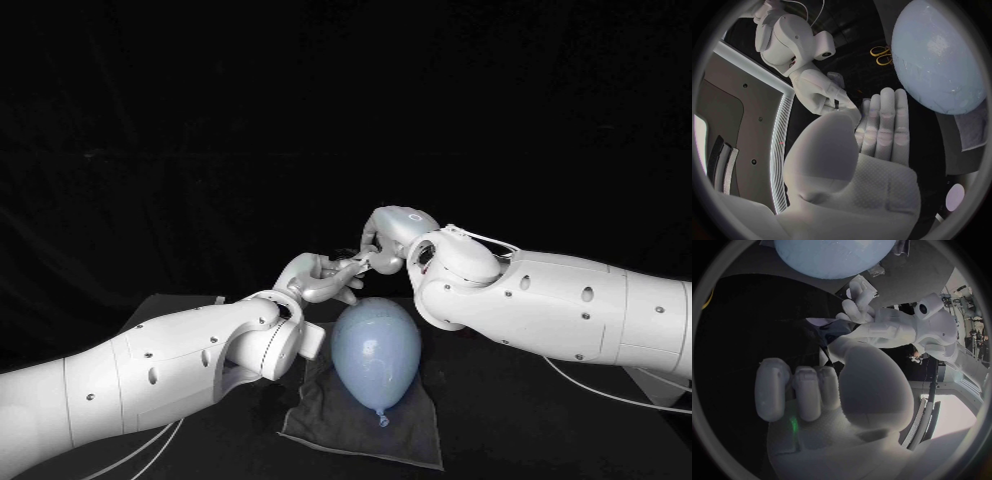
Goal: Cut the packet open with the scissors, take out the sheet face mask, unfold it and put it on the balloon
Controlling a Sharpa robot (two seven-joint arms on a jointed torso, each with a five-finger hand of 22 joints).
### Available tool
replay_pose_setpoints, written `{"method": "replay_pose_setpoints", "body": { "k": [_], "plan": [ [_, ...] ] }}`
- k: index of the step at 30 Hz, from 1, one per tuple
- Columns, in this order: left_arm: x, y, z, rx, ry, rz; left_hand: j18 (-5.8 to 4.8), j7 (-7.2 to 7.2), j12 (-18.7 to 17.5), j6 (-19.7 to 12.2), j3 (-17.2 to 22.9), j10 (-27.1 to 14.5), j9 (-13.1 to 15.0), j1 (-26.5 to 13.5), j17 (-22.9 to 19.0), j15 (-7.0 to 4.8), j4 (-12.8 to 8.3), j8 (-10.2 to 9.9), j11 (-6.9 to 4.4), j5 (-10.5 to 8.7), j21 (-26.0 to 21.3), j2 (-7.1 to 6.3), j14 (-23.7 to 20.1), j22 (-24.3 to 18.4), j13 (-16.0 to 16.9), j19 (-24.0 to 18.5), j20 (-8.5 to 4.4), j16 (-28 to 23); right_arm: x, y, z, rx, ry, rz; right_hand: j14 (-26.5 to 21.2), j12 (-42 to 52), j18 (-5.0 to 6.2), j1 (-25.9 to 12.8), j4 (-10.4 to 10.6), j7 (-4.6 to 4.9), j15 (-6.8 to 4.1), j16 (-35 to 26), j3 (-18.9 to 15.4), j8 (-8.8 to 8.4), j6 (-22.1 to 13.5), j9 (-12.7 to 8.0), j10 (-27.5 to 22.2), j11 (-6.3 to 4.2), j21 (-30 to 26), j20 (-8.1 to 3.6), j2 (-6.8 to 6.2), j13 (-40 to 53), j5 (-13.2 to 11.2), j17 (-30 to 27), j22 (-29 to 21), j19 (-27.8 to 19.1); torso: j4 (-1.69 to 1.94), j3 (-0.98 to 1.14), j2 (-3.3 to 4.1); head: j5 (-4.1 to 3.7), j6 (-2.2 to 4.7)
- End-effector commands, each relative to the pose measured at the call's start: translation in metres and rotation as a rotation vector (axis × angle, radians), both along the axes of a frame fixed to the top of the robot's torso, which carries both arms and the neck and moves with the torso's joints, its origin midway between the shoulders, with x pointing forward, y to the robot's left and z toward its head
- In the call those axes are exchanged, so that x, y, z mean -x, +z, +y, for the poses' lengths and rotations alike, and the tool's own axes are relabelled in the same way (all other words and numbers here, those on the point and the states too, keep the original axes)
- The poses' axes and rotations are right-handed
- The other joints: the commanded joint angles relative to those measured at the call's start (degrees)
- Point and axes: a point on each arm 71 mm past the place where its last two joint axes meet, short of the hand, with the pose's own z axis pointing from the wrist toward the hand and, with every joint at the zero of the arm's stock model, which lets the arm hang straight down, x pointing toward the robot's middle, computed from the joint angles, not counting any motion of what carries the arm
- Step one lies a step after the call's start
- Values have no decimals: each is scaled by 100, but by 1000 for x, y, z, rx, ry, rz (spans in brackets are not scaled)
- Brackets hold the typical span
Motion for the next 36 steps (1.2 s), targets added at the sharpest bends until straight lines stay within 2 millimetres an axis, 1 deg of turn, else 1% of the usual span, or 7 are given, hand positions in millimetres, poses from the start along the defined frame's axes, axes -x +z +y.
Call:
{"method": "replay_pose_setpoints", "body": {
  "k": [1, 11, 15, 21, 25, 28, 36],
  "plan": [
    [2, 5, -5, 22, -53, -36, 32, 58, -114, -126, 589, 64, -3, -49, -27, 31, -463, -12, -44, 36, 141, -39, -80, 100, -11, -122, -9, -54, -1, 0, -1, 5, 6, 1, 598, -20, -48, -67, 11, 24, -50, 38, 35, 46, -38, 9, 602, -26, -25, -8, 18, 1479, -53, 1498, 964, 122, -3, 2, 0, 5, 0],
    [4, 6, -3, 38, -76, -50, 6, 100, -262, -178, 928, 85, 14, -179, -70, 60, -779, -7, -6, 32, 540, -56, -120, 378, -4, -424, -19, -144, -2, -1, -4, 1, 12, 15, 591, -81, -42, -81, -4, 30, -48, 26, 61, 72, -82, 17, 582, -22, -57, -8, 27, 1449, -193, 1468, 956, 108, -1, 3, 1, 5, 3],
    [3, 6, -1, 39, -73, -52, -3, 96, -306, -171, 1043, 129, 19, -254, -87, 56, -923, -1, -7, 29, 806, -58, -97, 563, 1, -601, -33, -169, -2, -1, -6, -18, 30, 28, 576, -253, -15, -45, -36, 136, 6, -1, 48, -16, -347, -7, 521, 59, -209, 21, 61, 1365, -285, 1402, 897, 41, -5, 1, -1, 23, 0],
    [3, 6, 1, 49, -75, -43, -4, 112, -362, -207, 1141, 115, 17, -331, -101, 64, -1000, -16, -1, 33, 990, -39, -103, 693, -3, -753, -30, -198, 0, -1, -6, -35, 58, 37, 575, -294, -12, -5, -51, 134, 33, -3, -31, 43, -311, 28, 505, 72, -228, 55, 123, 1346, -369, 1397, 898, 33, -1, 5, -1, 33, -4],
    [4, 6, 1, 59, -92, -34, -47, 182, -445, -304, 1014, -12, 13, -517, -114, 127, -990, -51, 68, 26, 1066, -192, -169, 756, -14, -900, 20, -239, -1, -1, -7, -41, 52, 38, 577, -264, -18, 1, -53, 116, 25, 1, -26, 71, -280, 40, 516, 58, -195, 55, 151, 1361, -388, 1409, 915, 49, -1, 4, -1, 26, 2],
    [4, 5, 1, 65, -107, -29, -77, 212, -468, -394, 625, -137, 30, -770, -94, 174, -916, -57, 106, 23, 995, -440, -240, 722, -12, -1017, 90, -236, -1, -1, -8, -45, 44, 39, 579, -247, -24, 11, -62, 105, 17, 4, -13, 86, -266, 45, 523, 48, -162, 52, 169, 1369, -395, 1416, 931, 64, 0, 4, -1, 20, 6],
    [4, 5, 2, 69, -121, -21, -16, 206, -444, -455, 193, -182, 44, -993, -34, 176, -760, -59, 104, 28, 795, -625, -310, 583, 3, -1022, 192, -178, 1, -1, -9, -60, 42, 41, 584, -240, -30, 15, -68, 99, 11, 13, -3, 93, -261, 48, 526, 42, -131, 49, 181, 1373, -401, 1437, 945, 77, -2, 6, 3, 12, 0]
  ]
}}
